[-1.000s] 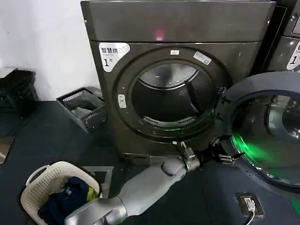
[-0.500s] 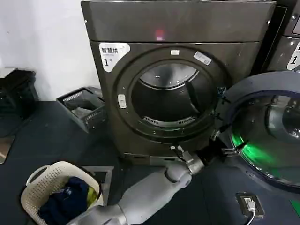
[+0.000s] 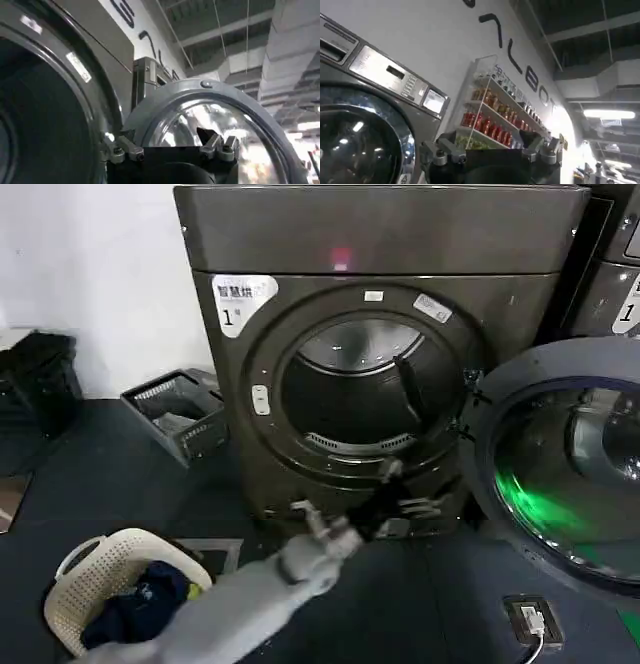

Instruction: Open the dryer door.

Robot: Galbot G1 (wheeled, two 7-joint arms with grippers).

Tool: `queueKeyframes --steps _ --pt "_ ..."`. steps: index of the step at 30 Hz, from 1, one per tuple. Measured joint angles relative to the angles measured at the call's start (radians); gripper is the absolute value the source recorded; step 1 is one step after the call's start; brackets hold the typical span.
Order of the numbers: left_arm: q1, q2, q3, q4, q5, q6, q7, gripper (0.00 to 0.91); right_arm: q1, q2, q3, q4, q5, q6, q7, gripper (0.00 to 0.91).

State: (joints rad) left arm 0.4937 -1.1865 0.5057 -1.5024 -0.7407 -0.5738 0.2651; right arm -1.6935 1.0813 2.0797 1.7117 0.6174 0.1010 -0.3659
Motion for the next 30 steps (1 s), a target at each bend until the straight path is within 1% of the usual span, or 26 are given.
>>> queueKeyframes --steps 2,3,6,8,11,15,16,18,21,23,25,27,30 --pt "0.02 0.065 -0.015 -0.052 0.043 0.018 -0.005 0.907 0.007 -0.005 -0.005 -0.007 -0.003 0.002 0.003 0.907" --pt "0.035 0.101 -0.027 -0.08 0.057 0.038 -0.022 0.907 0.011 -0.008 -0.006 -0.008 -0.007 0.002 0.003 0.907" --pt "0.076 0.204 -0.065 -0.151 0.088 0.086 -0.052 0.907 0.022 -0.019 -0.005 -0.006 -0.023 0.002 0.011 0.907" --pt "0.104 0.281 -0.094 -0.195 0.102 0.133 -0.078 0.907 0.026 -0.024 0.001 -0.002 -0.031 0.001 0.018 0.907" --pt "0.138 0.388 -0.135 -0.248 0.122 0.171 -0.102 0.907 0.029 -0.031 0.011 0.004 -0.038 -0.007 0.027 0.907" --pt "0.176 0.511 -0.173 -0.302 0.128 0.231 -0.103 0.907 0.032 -0.044 0.029 0.001 -0.065 -0.013 0.029 0.907" --pt "0.184 0.541 -0.181 -0.315 0.143 0.254 -0.099 0.907 0.034 -0.047 0.032 -0.003 -0.066 -0.013 0.03 0.907" --pt "0.2 0.608 -0.194 -0.342 0.173 0.272 -0.075 0.907 0.044 -0.055 0.031 -0.014 -0.069 -0.012 0.033 0.907" --pt "0.219 0.708 -0.211 -0.378 0.181 0.323 -0.067 0.907 0.049 -0.057 0.035 -0.018 -0.081 -0.004 0.033 0.907" --pt "0.222 0.773 -0.207 -0.397 0.18 0.35 -0.067 0.907 0.051 -0.063 0.045 -0.022 -0.099 0.001 0.037 0.907" --pt "0.216 0.832 -0.194 -0.414 0.181 0.396 -0.07 0.907 0.051 -0.067 0.059 -0.023 -0.113 0.002 0.041 0.907" --pt "0.207 0.887 -0.178 -0.429 0.208 0.447 -0.072 0.907 0.051 -0.069 0.07 -0.02 -0.12 0.004 0.042 0.907" --pt "0.186 0.961 -0.152 -0.435 0.256 0.501 -0.062 0.907 0.056 -0.071 0.088 -0.014 -0.137 0.007 0.049 0.907"
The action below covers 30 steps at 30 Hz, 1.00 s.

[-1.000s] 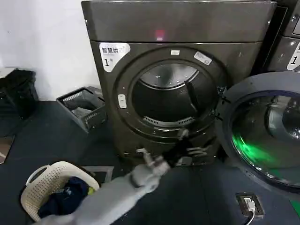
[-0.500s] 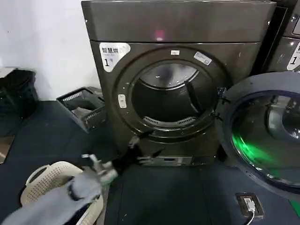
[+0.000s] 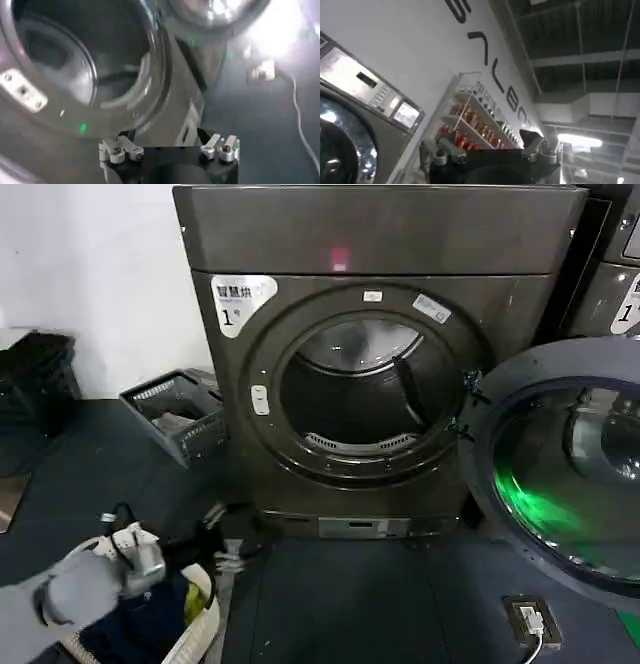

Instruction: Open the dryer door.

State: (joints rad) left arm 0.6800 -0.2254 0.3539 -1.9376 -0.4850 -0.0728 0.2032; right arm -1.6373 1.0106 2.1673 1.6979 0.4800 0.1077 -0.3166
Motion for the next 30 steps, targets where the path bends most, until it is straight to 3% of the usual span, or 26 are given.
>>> queueKeyframes --steps 7,19,30 --pt "-0.01 0.163 0.071 0.038 0.105 0.059 0.127 0.907 0.017 0.009 0.025 0.023 -0.024 0.004 0.006 0.907" --pt "-0.012 0.293 0.042 0.138 0.279 0.04 0.33 0.907 0.06 0.004 -0.025 0.033 -0.029 0.014 0.002 0.907" --pt "-0.006 0.316 -0.027 0.175 0.322 0.008 0.401 0.907 0.072 -0.002 -0.032 0.028 -0.036 0.019 -0.006 0.907"
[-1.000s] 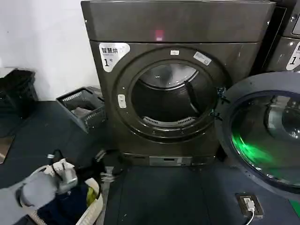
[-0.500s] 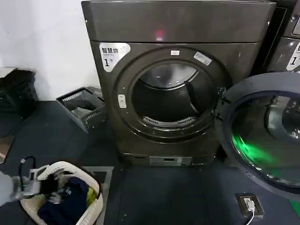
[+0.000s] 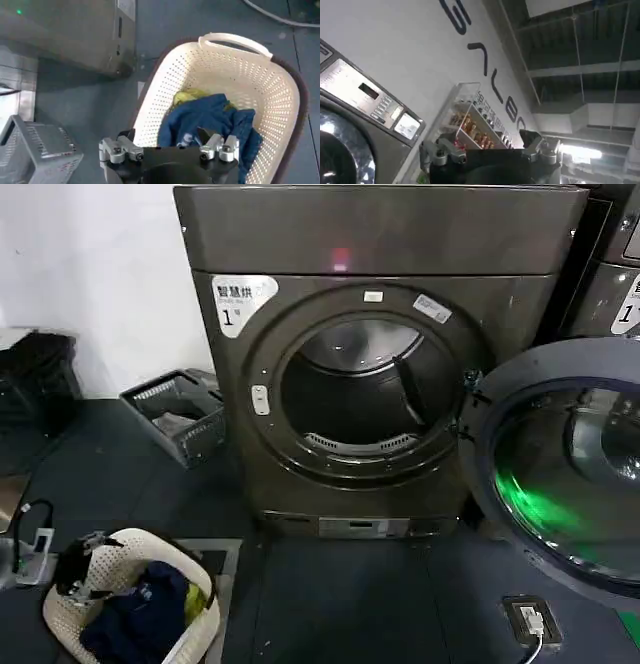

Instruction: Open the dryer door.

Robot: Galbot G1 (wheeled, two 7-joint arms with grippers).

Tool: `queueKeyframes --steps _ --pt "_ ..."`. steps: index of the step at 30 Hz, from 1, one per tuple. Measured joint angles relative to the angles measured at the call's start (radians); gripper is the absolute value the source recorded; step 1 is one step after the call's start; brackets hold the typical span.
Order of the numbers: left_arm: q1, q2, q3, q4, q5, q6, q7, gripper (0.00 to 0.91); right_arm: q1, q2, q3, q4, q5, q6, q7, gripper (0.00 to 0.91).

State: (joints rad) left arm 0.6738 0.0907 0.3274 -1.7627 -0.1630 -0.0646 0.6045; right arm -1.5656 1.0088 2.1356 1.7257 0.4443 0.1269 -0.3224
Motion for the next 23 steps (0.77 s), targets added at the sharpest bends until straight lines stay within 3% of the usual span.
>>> queueKeyframes --steps 23 --pt "-0.004 0.005 -0.045 0.044 0.117 -0.116 0.128 0.907 -0.024 0.008 0.031 0.002 -0.008 0.01 0.002 0.907"
